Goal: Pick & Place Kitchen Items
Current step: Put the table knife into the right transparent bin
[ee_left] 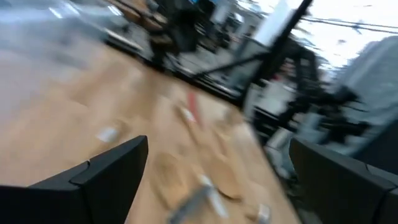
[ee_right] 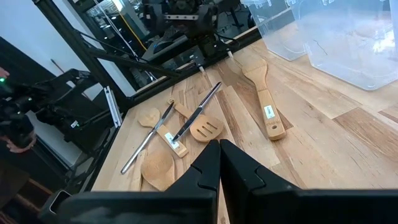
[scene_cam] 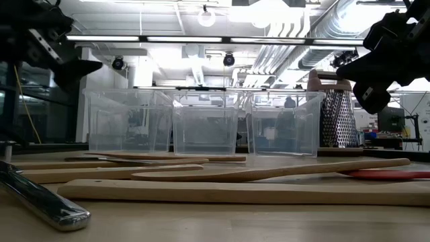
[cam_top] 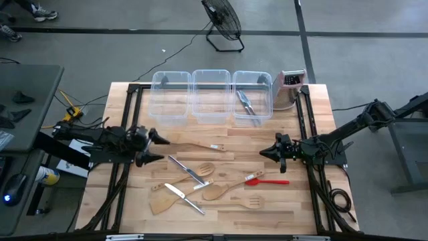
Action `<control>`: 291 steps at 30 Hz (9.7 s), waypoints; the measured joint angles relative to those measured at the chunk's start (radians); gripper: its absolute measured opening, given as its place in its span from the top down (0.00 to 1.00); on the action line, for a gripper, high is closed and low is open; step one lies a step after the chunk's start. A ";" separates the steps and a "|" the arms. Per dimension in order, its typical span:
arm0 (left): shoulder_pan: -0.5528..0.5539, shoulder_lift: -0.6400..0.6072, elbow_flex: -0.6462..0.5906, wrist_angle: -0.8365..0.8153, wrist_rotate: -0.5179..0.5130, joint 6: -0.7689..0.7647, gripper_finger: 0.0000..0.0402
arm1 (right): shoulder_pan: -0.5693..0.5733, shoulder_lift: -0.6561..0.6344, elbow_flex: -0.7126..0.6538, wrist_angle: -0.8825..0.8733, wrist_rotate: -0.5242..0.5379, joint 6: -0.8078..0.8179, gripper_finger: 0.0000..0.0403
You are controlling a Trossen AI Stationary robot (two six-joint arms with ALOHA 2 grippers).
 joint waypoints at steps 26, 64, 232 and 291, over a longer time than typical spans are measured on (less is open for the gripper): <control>0.000 0.358 0.136 0.015 0.223 -0.521 0.03 | 0.000 0.000 0.000 0.000 0.000 0.000 0.99; -0.067 1.053 0.419 0.009 0.099 -0.680 0.04 | 0.000 0.000 0.000 0.000 0.000 0.000 0.99; -0.007 1.642 0.699 -0.398 0.207 0.709 0.91 | 0.000 0.000 0.000 -0.052 0.000 0.000 0.99; 0.107 1.318 1.004 0.133 -0.080 0.158 0.91 | 0.000 0.000 0.000 0.023 -0.059 0.281 0.99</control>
